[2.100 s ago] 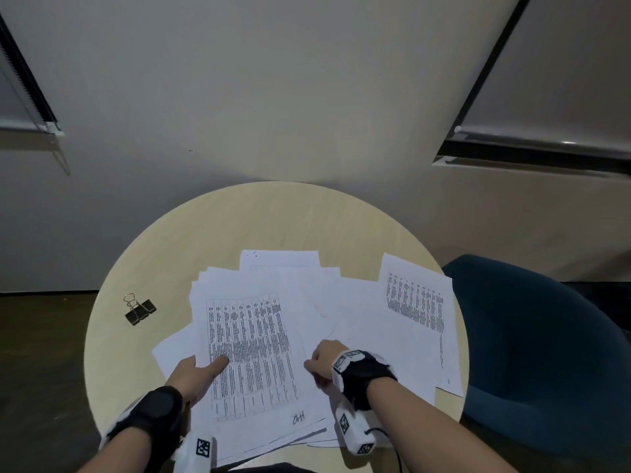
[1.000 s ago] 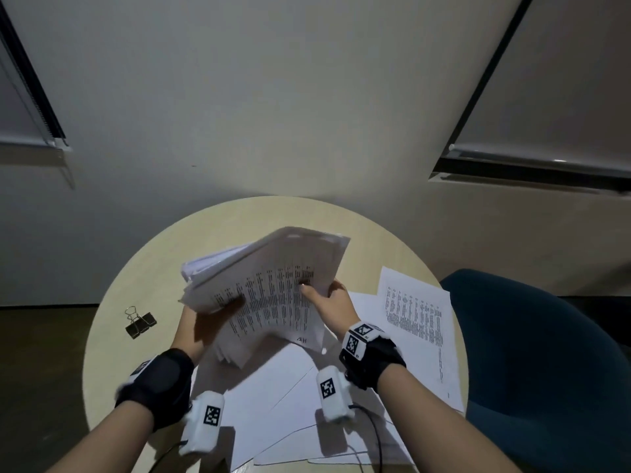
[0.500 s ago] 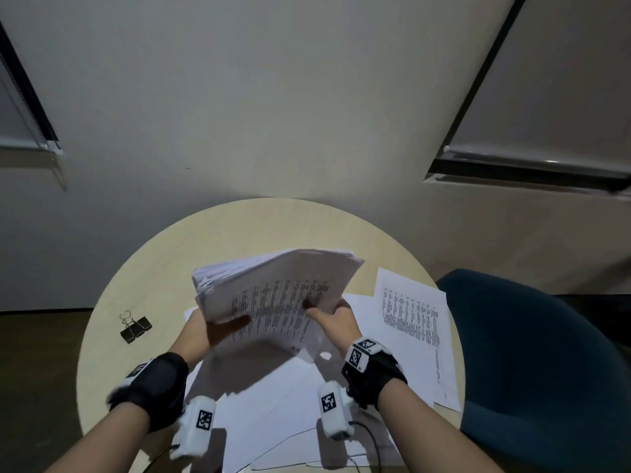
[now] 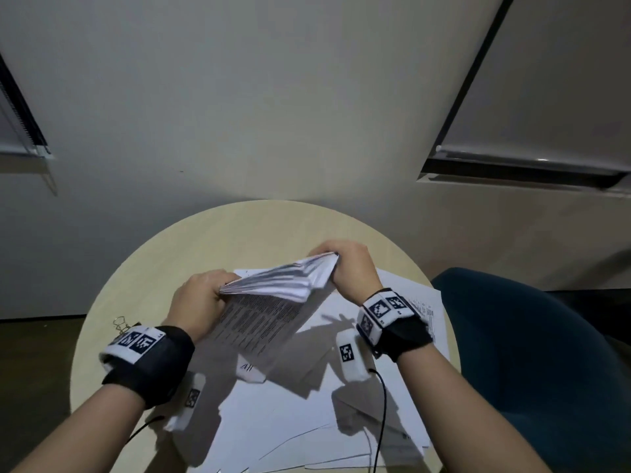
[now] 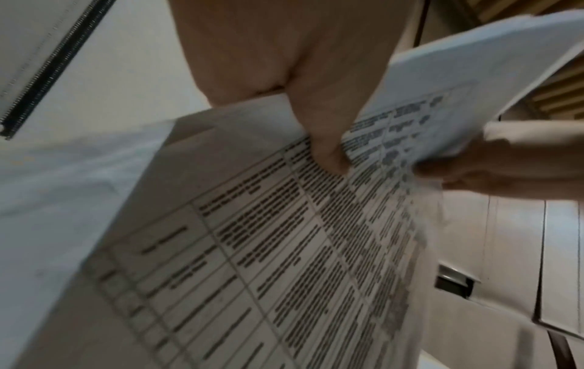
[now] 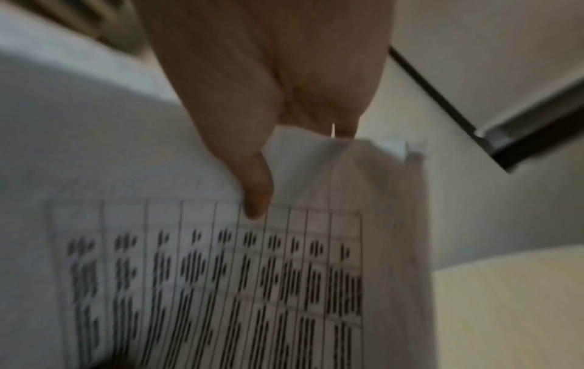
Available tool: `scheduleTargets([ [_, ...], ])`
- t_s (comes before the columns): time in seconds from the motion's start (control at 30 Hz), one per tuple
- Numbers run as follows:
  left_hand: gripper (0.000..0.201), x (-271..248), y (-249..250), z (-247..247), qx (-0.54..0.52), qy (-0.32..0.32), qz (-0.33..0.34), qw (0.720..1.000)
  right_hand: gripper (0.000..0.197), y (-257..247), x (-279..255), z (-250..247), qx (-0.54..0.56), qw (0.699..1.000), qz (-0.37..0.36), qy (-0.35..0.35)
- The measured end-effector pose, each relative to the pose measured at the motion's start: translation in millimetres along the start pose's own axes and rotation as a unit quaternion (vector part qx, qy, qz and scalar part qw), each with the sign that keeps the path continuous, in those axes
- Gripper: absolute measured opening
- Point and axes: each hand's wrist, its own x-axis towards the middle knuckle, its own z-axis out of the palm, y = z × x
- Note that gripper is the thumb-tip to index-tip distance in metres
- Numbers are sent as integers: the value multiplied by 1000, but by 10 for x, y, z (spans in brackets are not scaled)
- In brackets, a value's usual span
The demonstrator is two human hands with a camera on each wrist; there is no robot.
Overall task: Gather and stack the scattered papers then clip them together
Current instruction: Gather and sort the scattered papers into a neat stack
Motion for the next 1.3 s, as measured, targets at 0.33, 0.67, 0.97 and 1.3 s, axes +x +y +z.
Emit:
scheduleTargets([
  [0.33,133,-45,-459,-82,-244,160,-302,908,26,355,-410,47,416,871,261,29],
  [0.67,60,-429,-567,278,-390,-7,-303,870,31,693,-853,218,299,906,283,-101],
  [0.97,32,-506,-476,492,-425,36,-350,834,41,849,-861,528,430,805,408,-35],
  [1.3,42,-421,-520,561,-352,-13,-348,869,29,887,-830,693,300,867,397,11],
])
